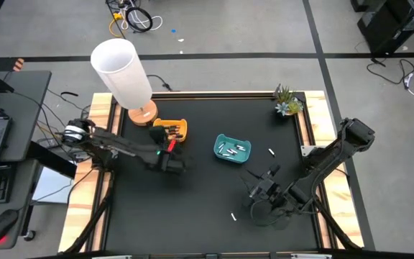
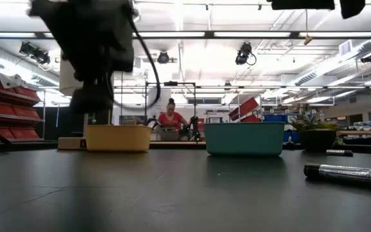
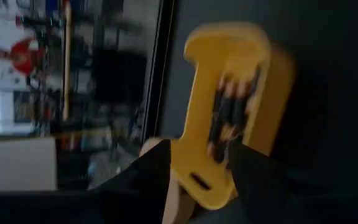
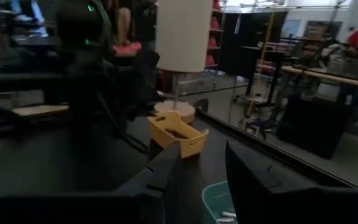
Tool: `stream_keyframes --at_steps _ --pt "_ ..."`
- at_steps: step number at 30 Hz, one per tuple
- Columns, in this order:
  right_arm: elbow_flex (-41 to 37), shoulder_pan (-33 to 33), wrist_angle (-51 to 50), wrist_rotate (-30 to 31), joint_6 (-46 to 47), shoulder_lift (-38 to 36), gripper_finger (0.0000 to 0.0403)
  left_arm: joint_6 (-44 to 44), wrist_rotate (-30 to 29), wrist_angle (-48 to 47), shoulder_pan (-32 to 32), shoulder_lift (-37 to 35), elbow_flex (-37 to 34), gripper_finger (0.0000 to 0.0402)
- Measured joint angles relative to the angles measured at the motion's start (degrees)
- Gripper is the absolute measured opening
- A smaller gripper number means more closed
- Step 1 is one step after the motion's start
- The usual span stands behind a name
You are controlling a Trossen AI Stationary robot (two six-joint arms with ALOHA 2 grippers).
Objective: Sort batteries
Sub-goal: Put the top silver battery into the blue bin
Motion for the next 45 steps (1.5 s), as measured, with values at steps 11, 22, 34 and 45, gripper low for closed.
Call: stream_keyframes --at_steps 11,22,34,45 --pt "-0.2 -9.2 -38.9 -17.7 34.7 -3.6 0.0087 5.2 -3.1 20.7 -12.5 -4.7 -4.7 0.0143" --pt "-0.7 -25.6 -61.9 -51.5 36.6 -11.8 0.0085 10.2 1.4 40.4 -14.9 -4.7 -13.3 0.0142" --pt "-9.4 -44.3 -53.7 -69.4 21.1 -16.2 0.0085 18.3 7.6 60.8 -16.7 -4.7 -18.5 0.0142" --pt "-16.5 -50.1 -46.5 -74.1 16.5 -16.2 0.0084 15.9 7.3 60.5 -19.9 -4.7 -18.5 0.0142"
